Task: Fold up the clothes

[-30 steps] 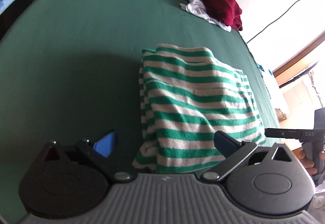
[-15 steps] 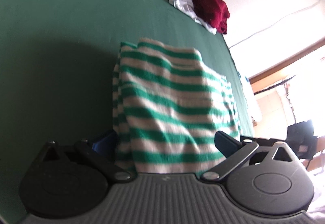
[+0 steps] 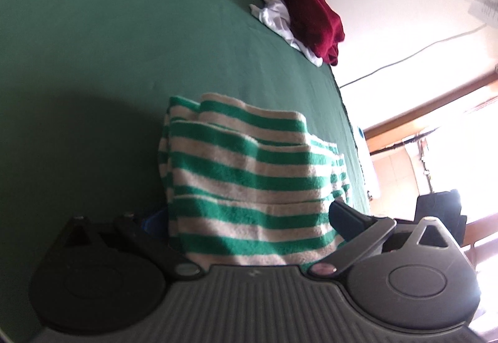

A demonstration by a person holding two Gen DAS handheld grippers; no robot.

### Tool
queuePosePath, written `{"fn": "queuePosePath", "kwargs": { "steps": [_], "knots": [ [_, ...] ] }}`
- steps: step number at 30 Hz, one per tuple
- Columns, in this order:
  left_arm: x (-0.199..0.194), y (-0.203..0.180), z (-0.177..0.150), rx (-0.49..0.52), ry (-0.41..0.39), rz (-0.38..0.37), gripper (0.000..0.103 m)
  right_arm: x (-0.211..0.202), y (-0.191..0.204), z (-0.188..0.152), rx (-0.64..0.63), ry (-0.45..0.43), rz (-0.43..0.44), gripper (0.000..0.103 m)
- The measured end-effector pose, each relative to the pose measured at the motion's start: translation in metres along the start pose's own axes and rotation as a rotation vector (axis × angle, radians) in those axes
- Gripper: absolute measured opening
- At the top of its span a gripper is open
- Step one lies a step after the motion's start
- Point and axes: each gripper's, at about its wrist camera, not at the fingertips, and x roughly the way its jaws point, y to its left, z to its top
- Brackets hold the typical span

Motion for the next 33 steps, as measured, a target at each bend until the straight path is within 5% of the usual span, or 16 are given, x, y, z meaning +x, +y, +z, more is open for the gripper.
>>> {"fn": "queuePosePath", "kwargs": {
  "steps": [13,26,33],
  "knots": [
    [0.006,-0.001,0.002,-0.01,-0.003,-0.008,0.102,0.008,0.003,0.014,-0.056,0.016,0.036,0.062],
    [0.008,-0.009,-0.006,0.029,-0.046,0.028,0.1,0.008,0.007,0.013,-0.089,0.01,0.007,0.052],
    [0.001,-0.004,-0.008,0.022,-0.065,0.04,0.087,0.009,0.012,0.01,-0.121,0.0,-0.014,0.053]
  ]
}}
